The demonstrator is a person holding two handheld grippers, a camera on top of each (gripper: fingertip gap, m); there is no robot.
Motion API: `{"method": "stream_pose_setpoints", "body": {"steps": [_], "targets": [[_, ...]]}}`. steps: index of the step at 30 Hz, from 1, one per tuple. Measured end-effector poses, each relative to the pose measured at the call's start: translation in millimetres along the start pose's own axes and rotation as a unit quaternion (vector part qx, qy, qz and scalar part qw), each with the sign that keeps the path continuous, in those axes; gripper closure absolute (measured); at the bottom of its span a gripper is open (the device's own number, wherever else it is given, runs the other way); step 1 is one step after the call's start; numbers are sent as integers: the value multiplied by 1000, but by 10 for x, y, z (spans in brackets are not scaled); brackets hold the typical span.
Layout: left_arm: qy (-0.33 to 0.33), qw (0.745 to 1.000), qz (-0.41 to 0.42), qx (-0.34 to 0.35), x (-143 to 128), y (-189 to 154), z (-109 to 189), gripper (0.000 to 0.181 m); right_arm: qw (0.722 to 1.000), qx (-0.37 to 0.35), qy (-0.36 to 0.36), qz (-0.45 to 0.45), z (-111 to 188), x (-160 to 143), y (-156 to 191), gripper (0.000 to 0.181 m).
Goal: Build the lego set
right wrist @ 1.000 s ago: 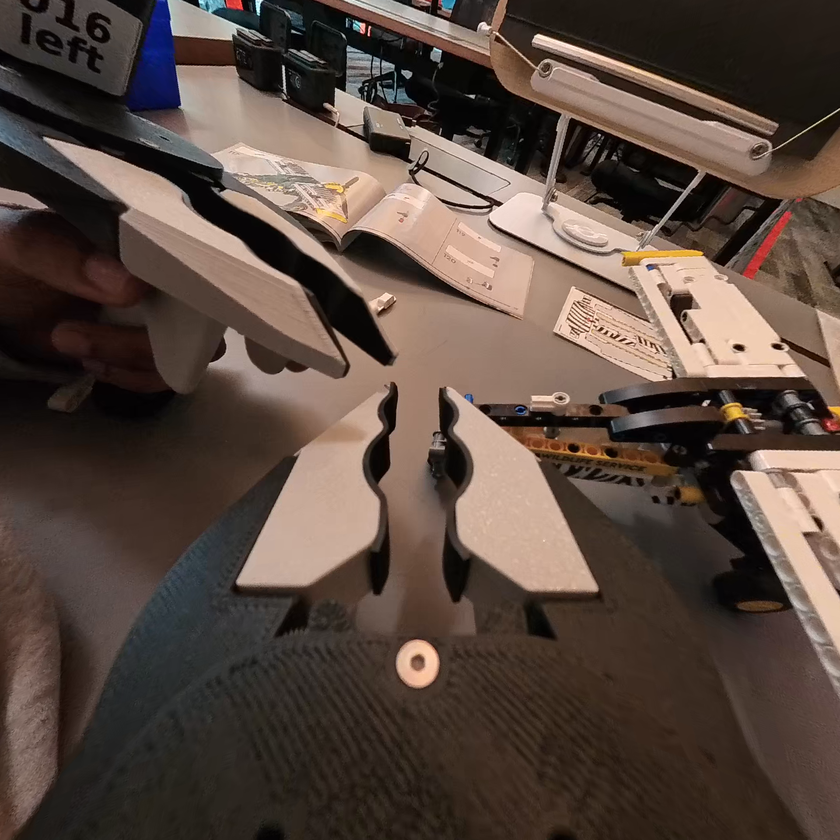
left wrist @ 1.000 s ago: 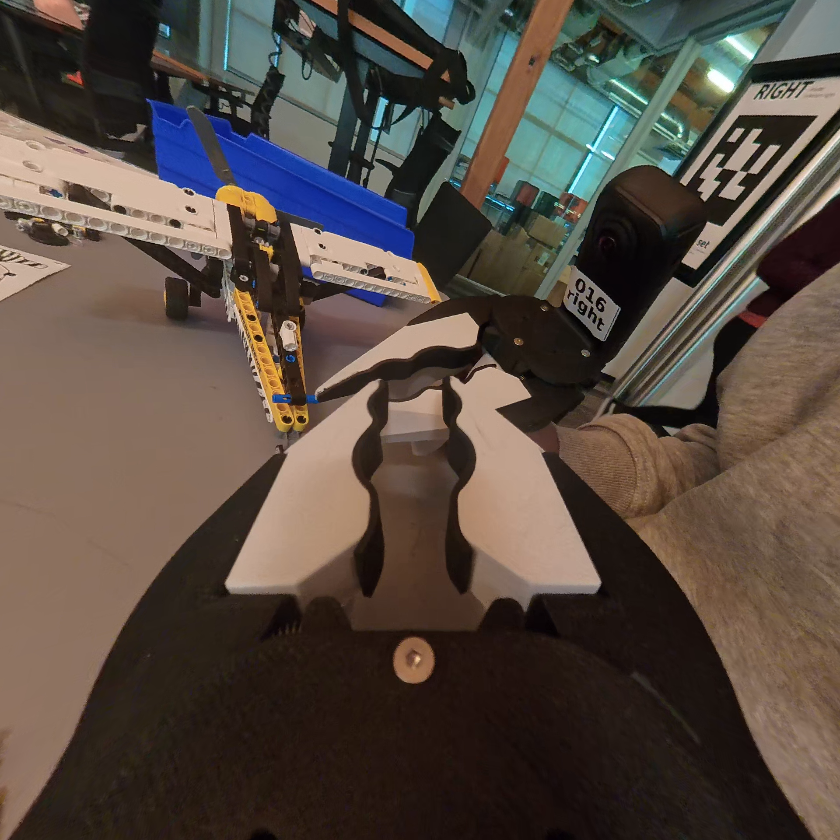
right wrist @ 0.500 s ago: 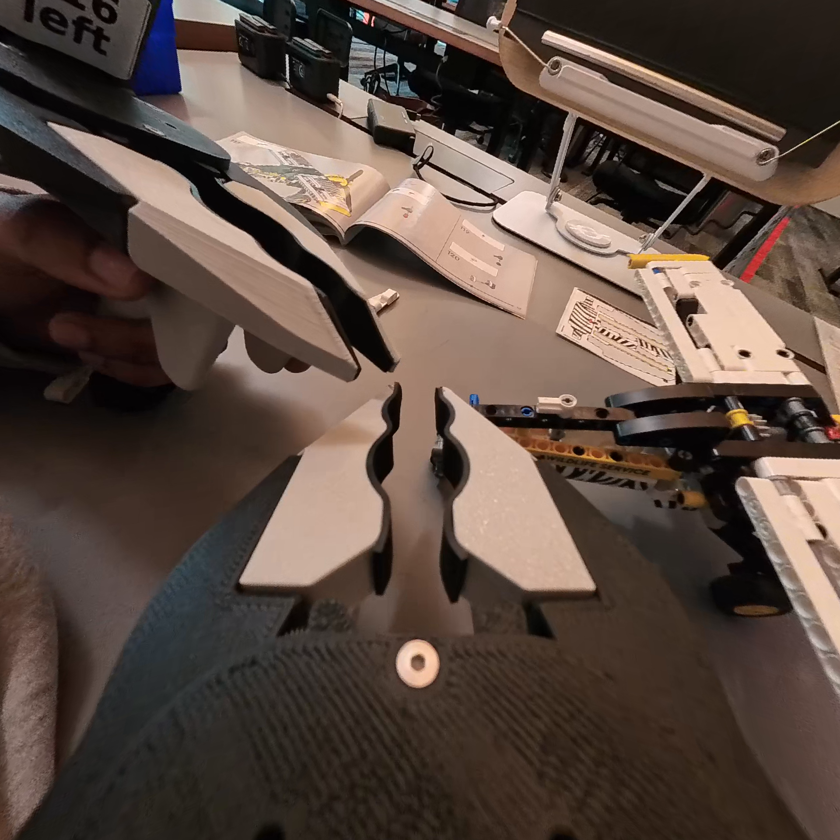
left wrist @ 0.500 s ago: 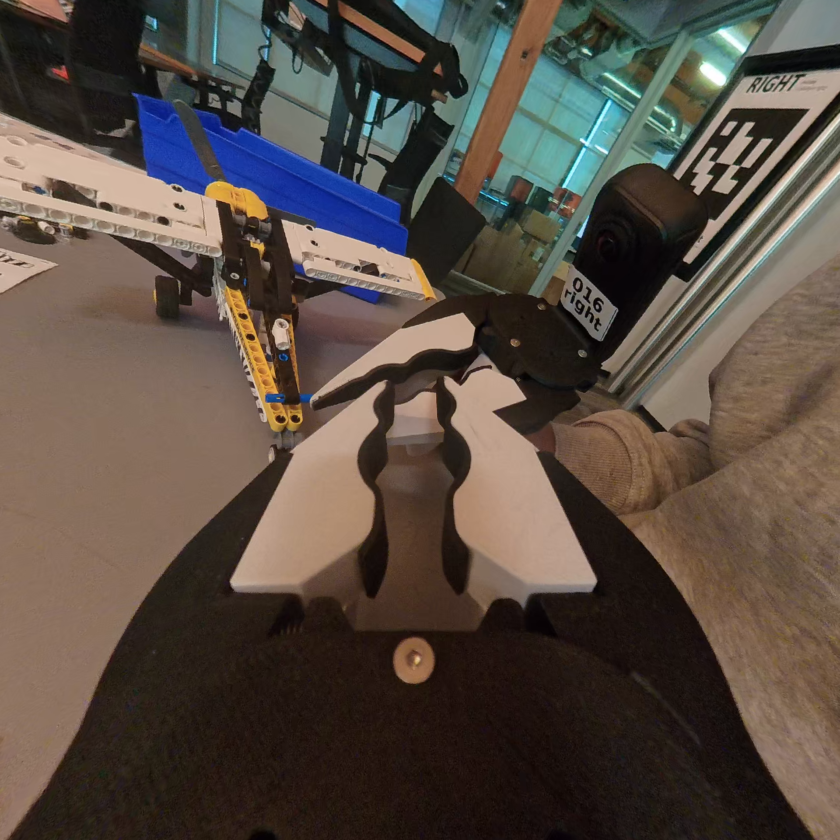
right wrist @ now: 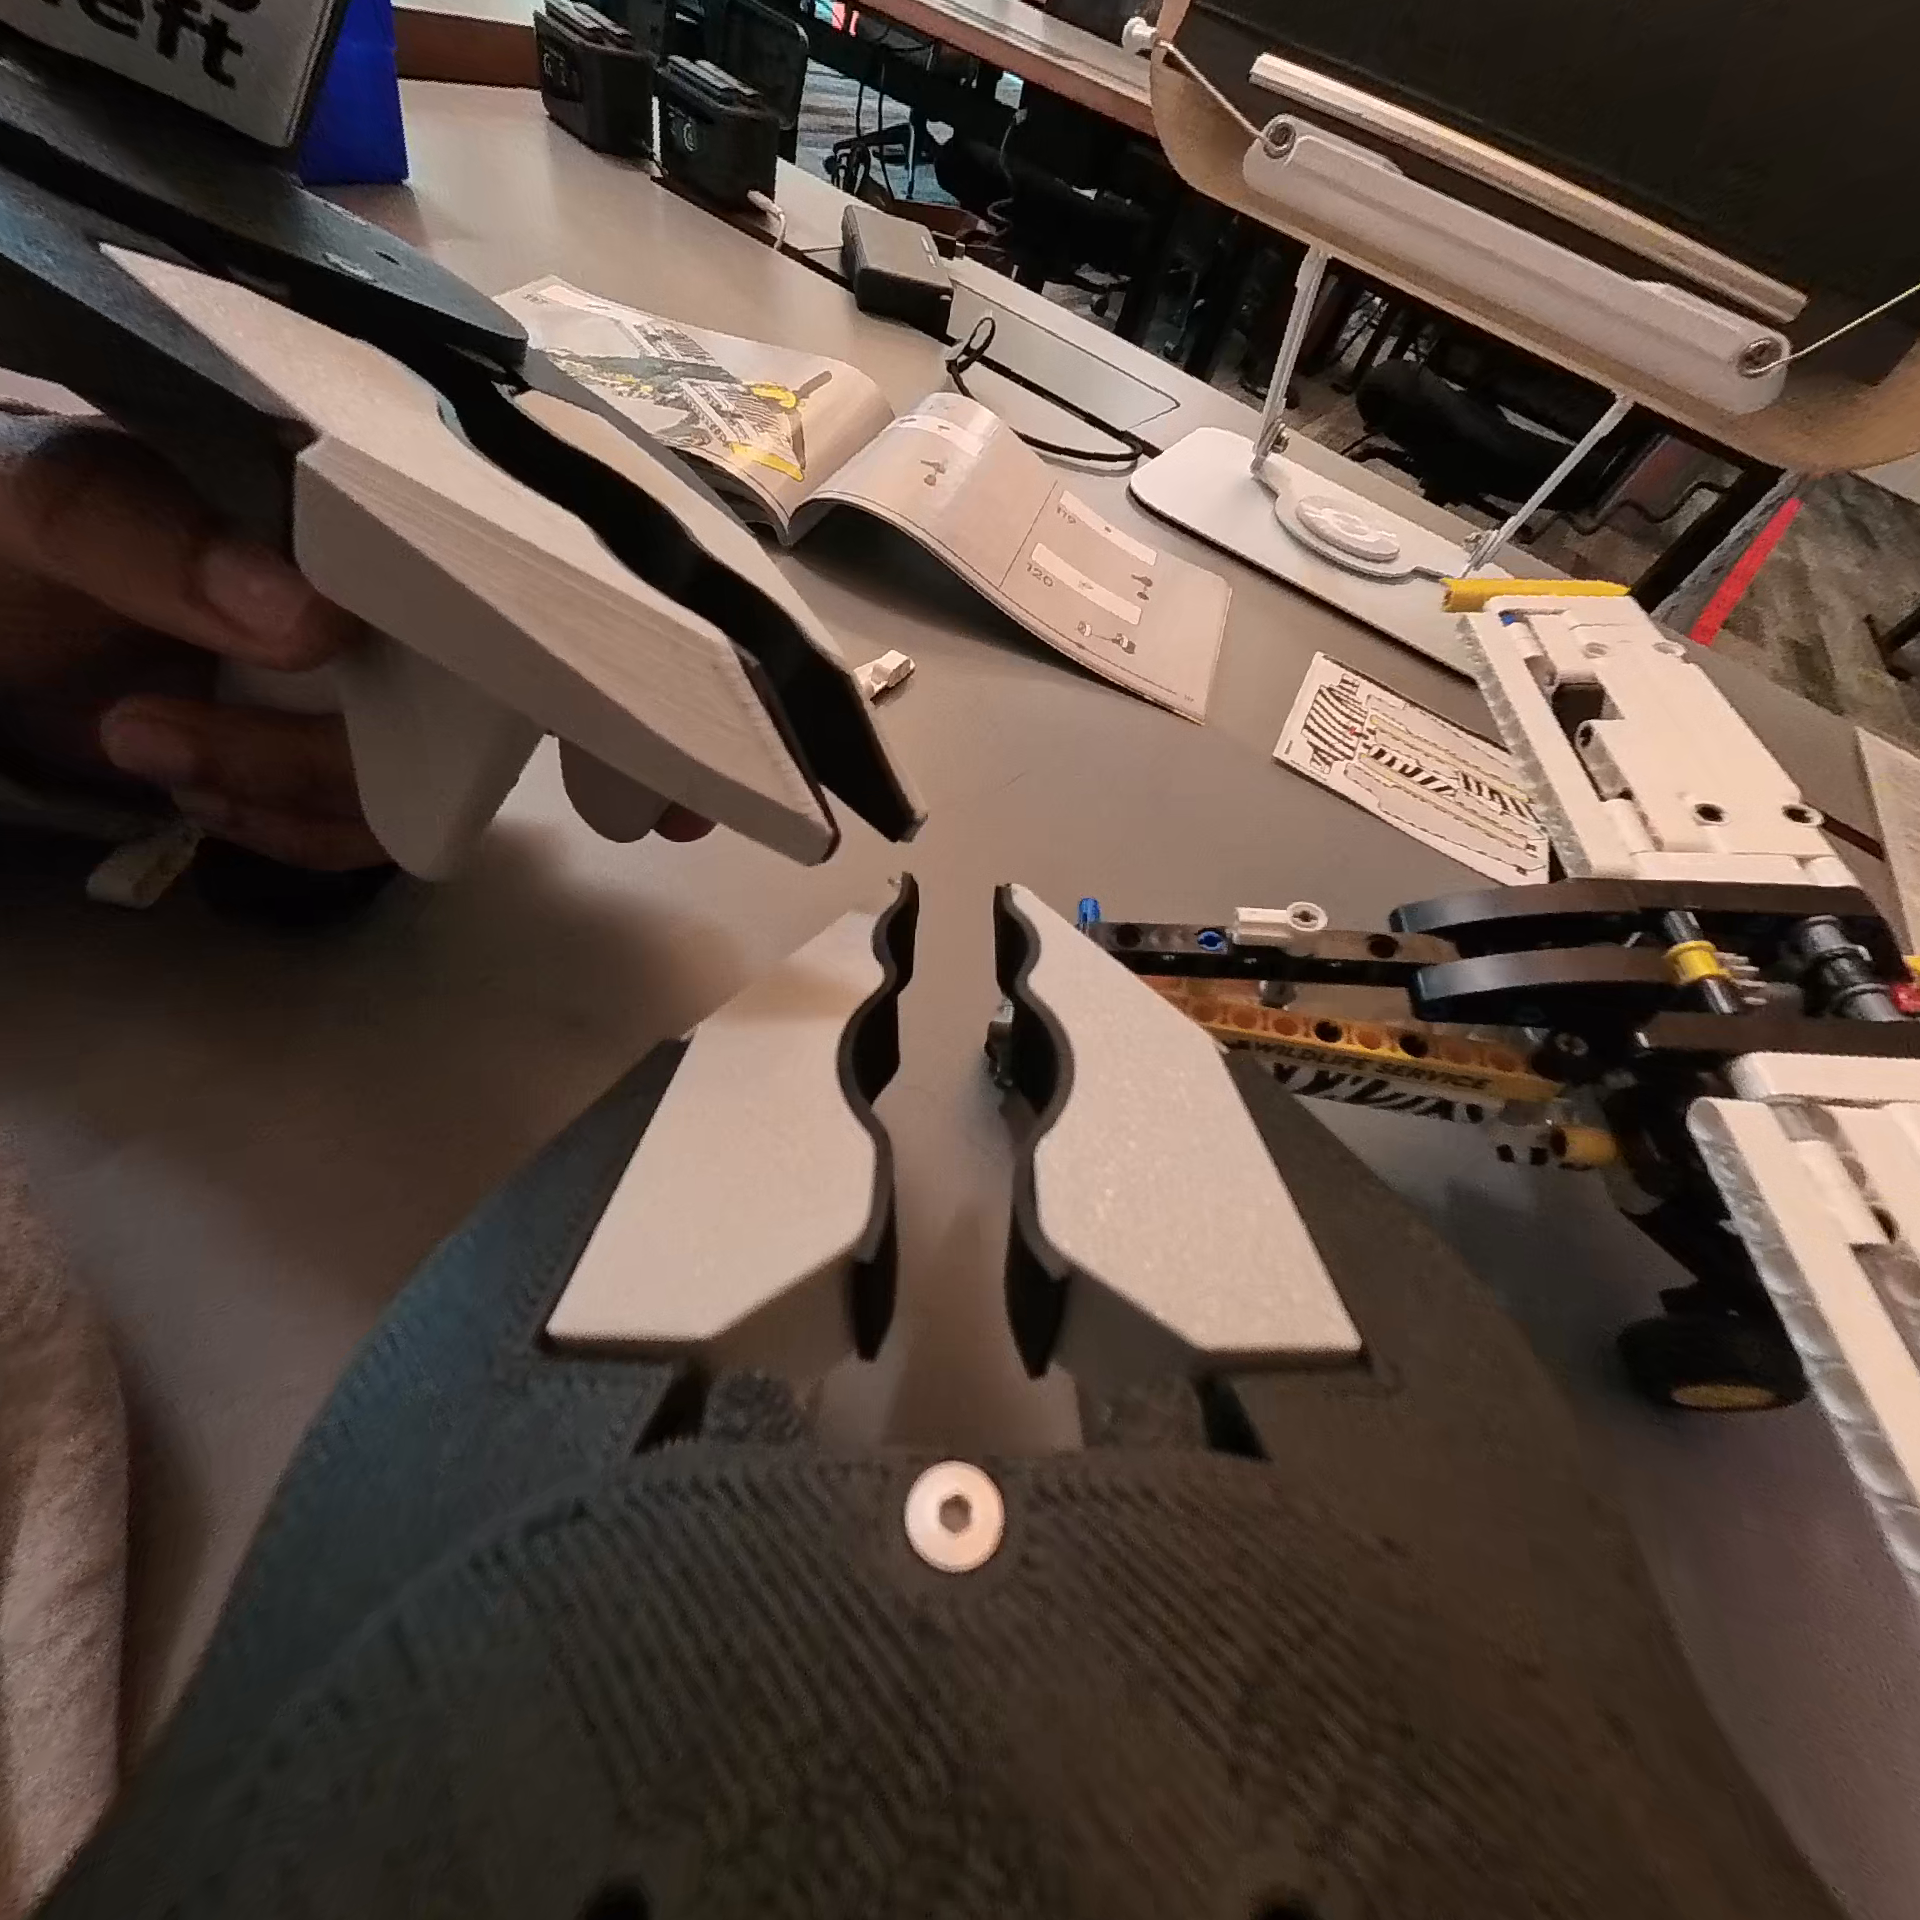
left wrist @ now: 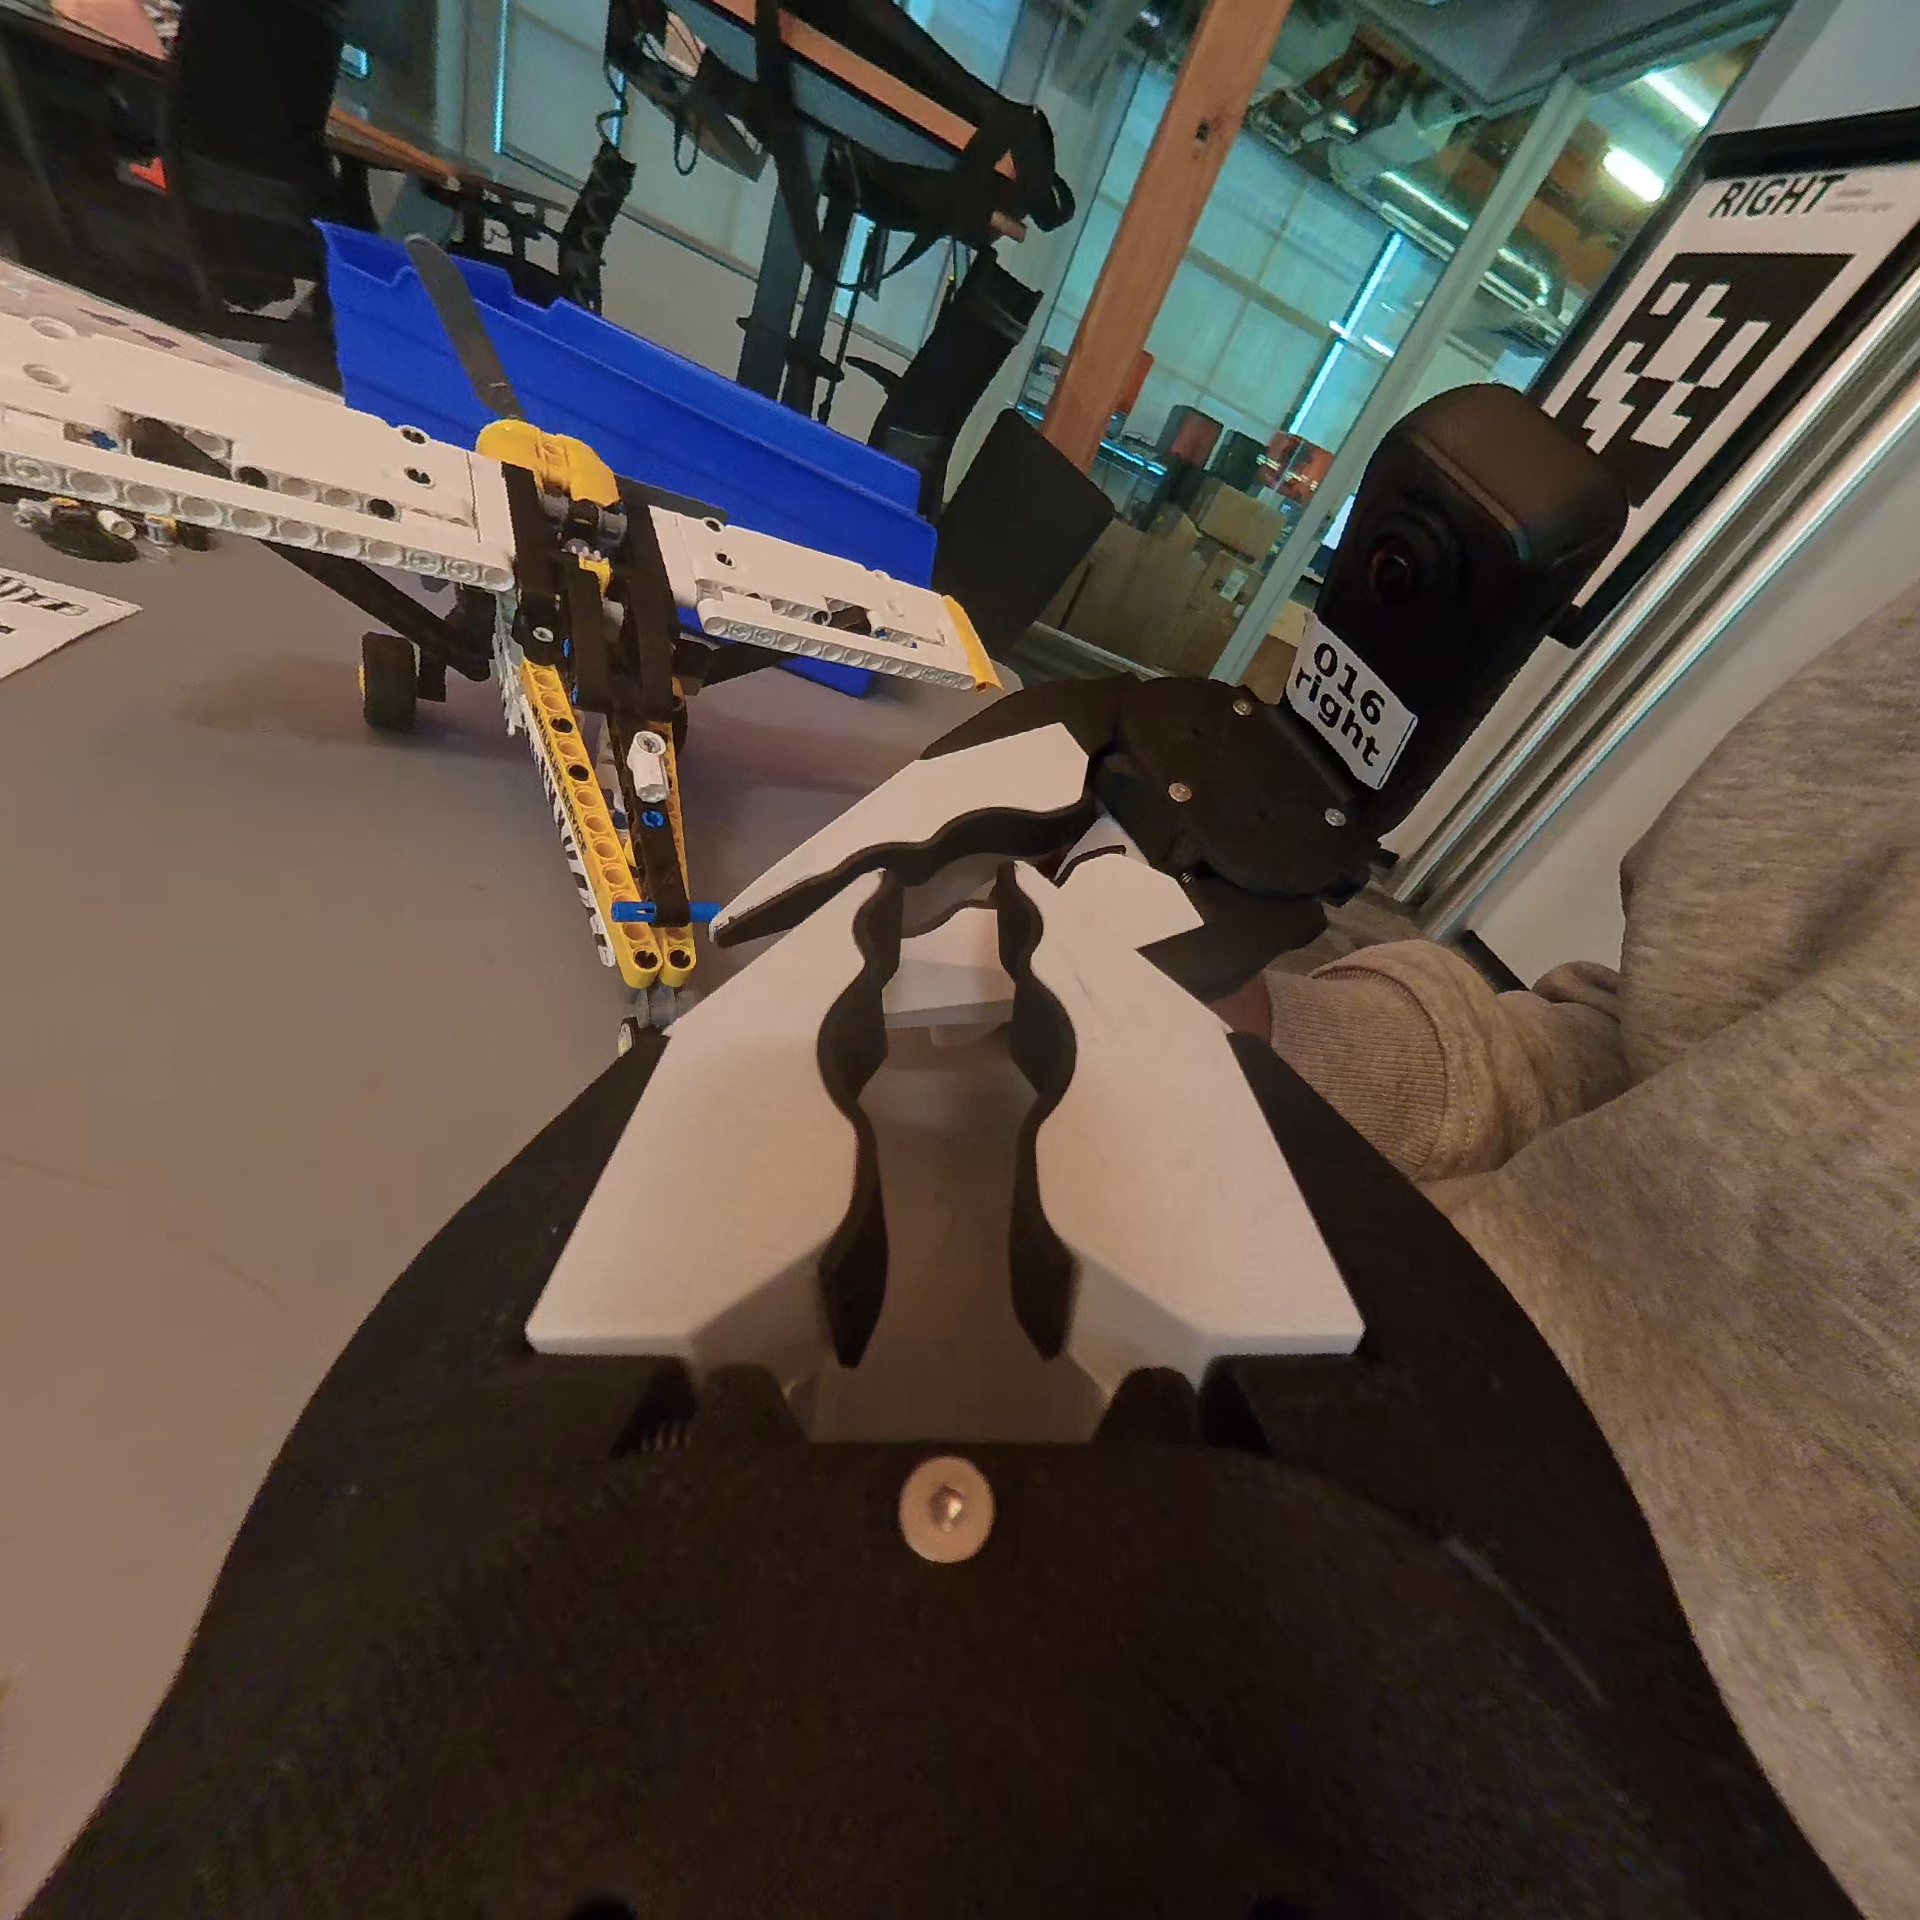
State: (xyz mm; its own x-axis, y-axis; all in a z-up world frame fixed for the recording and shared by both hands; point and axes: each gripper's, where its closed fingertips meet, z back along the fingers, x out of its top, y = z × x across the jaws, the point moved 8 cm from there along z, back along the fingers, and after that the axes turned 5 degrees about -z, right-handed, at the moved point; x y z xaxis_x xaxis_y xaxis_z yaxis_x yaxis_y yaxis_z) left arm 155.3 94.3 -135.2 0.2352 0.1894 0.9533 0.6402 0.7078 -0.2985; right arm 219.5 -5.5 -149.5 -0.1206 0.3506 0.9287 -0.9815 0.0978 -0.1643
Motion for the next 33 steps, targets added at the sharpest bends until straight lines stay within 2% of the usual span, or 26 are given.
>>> {"method": "stream_pose_setpoints", "body": {"steps": [28,33], "targets": [[-12,1000,-1,8,32,-1,19,161,1000,-3,1,9,-38,10,3,167],[-32,999,-1,24,100,42,81,161,1000,-3,-1,10,-44,14,6,168]]}}
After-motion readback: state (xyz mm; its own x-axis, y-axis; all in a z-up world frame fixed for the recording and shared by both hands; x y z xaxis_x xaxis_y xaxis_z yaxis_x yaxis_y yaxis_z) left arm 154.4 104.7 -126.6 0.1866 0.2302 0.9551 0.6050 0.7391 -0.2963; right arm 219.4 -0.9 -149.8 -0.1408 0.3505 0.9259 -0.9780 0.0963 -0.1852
